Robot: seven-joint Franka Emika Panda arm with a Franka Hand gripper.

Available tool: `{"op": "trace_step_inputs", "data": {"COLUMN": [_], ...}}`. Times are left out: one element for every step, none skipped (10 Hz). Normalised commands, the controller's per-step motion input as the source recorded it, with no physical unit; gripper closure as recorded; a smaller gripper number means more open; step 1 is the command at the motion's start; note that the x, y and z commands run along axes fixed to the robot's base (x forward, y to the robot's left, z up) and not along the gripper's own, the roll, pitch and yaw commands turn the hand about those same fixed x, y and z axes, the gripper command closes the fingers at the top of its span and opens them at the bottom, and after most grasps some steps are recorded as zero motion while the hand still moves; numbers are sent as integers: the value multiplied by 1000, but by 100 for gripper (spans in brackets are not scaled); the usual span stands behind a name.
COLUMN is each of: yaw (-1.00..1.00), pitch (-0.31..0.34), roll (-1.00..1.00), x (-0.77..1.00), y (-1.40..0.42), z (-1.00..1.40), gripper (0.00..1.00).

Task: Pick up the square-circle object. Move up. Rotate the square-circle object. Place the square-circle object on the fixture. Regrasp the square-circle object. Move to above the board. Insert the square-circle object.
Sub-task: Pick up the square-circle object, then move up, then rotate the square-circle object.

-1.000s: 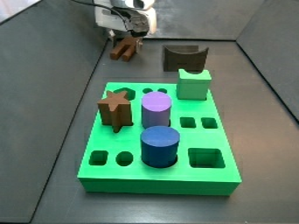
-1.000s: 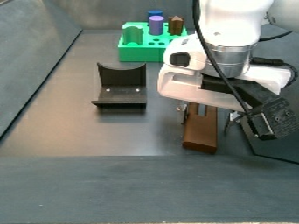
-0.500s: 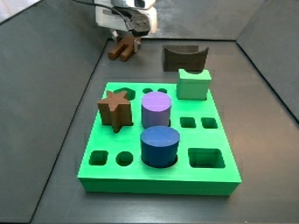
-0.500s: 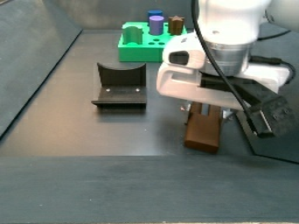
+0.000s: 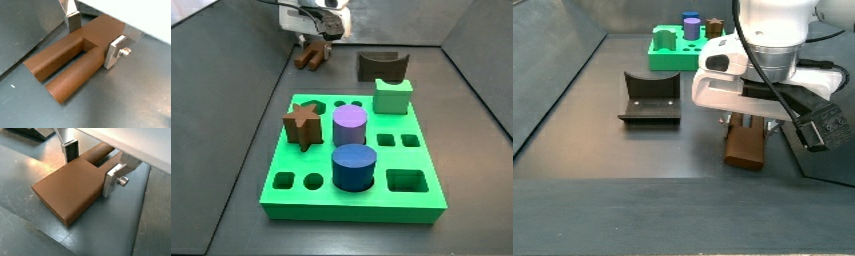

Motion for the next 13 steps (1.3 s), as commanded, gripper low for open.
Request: {"op": "trace_step_inputs", "data": {"yaw": [0, 0, 0, 0, -17, -19, -18, -19, -20, 0, 7, 31, 27], "pitch": [0, 0, 0, 0, -16, -2, 17, 29, 42, 0, 3, 76, 81], "roll": [0, 0, 0, 0, 2, 3, 11, 19, 29, 0, 6, 14, 39], "x": [0, 0, 0, 0, 48, 29, 9, -5, -12, 526, 519, 308, 173], "y": [0, 0, 0, 0, -21, -24, -11, -2, 4, -755, -741, -498, -257], "z": [0, 0, 0, 833, 842, 758, 590, 444, 241, 833, 738, 557, 408], "gripper": [100, 100, 100, 100, 100, 100, 100, 100, 100, 100, 100, 100, 100]}}
